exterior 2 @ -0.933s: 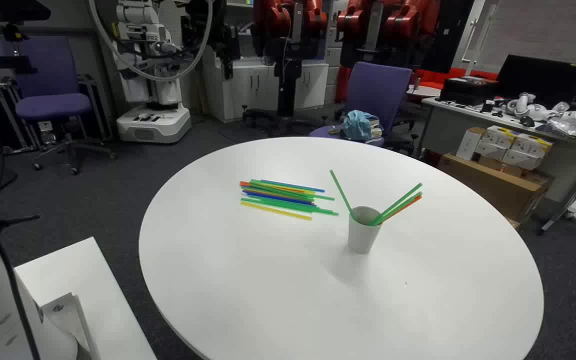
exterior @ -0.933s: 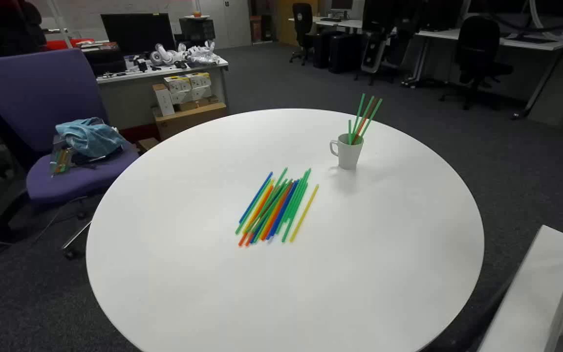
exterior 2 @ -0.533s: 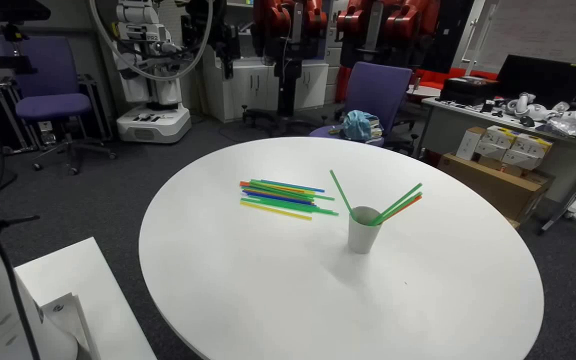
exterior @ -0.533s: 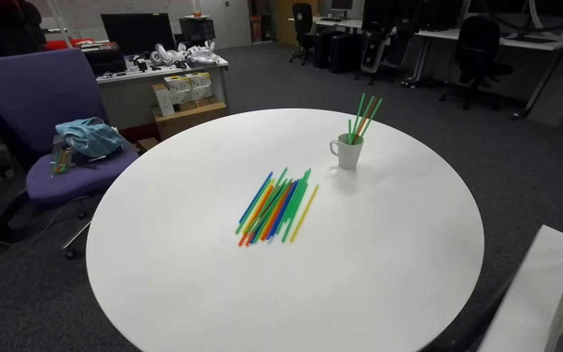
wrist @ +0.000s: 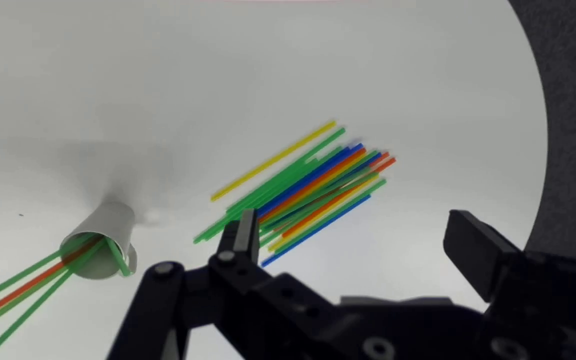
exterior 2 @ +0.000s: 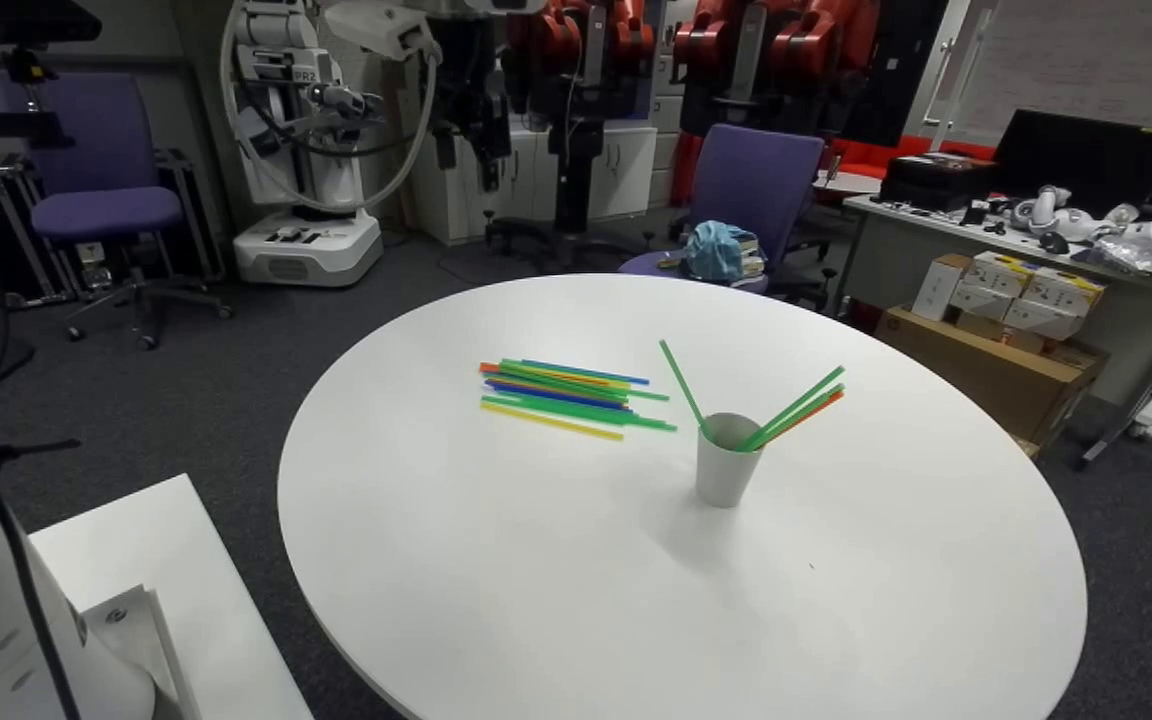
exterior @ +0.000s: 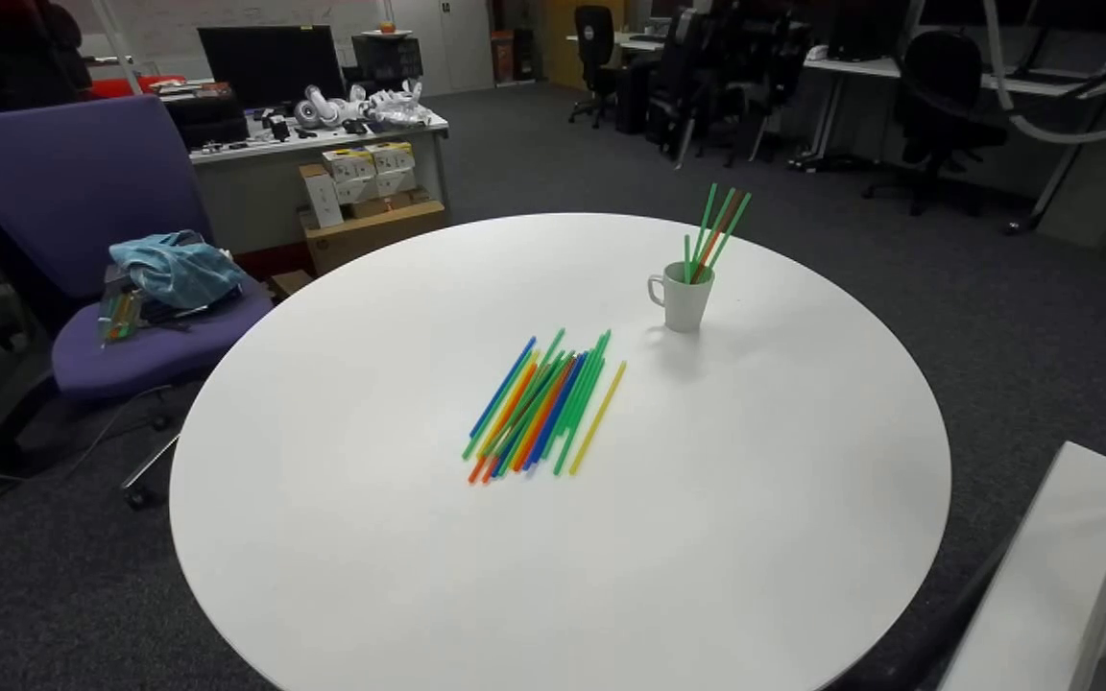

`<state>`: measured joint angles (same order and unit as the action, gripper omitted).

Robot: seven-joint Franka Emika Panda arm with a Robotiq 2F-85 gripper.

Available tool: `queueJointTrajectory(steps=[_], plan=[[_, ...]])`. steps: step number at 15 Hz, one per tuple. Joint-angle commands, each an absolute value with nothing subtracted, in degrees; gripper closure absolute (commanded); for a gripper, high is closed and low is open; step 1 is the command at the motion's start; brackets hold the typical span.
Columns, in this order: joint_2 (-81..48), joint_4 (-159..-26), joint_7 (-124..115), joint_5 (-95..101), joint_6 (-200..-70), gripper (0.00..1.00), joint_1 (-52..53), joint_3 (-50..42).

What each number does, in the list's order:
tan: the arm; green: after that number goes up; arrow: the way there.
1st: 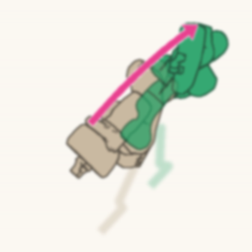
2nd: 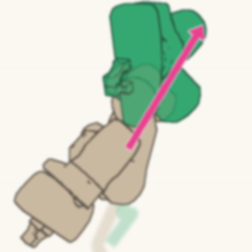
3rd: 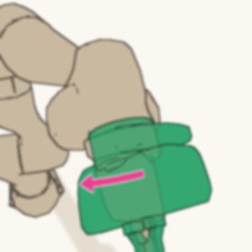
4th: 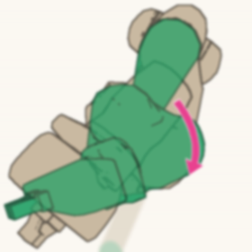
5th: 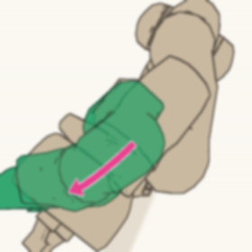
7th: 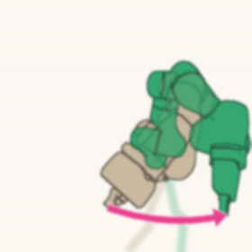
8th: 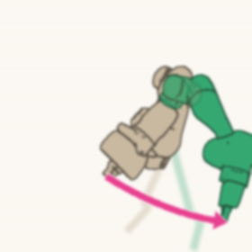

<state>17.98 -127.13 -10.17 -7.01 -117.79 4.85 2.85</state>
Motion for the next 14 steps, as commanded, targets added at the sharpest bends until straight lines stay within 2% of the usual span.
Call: queueJointTrajectory(steps=[1, 7, 10, 14], plan=[[7.8, -123.1, -18.0, -8.0, -124.9, 0.00, 1.9, 3.0], [-5.5, -119.3, -32.0, -6.6, -141.0, 0.00, 0.6, 0.8], [-8.0, -119.6, -37.9, -2.2, -150.5, 0.00, 2.5, -0.4], [-8.8, -120.4, -37.1, -3.3, -151.6, 0.00, 2.9, -0.4]])
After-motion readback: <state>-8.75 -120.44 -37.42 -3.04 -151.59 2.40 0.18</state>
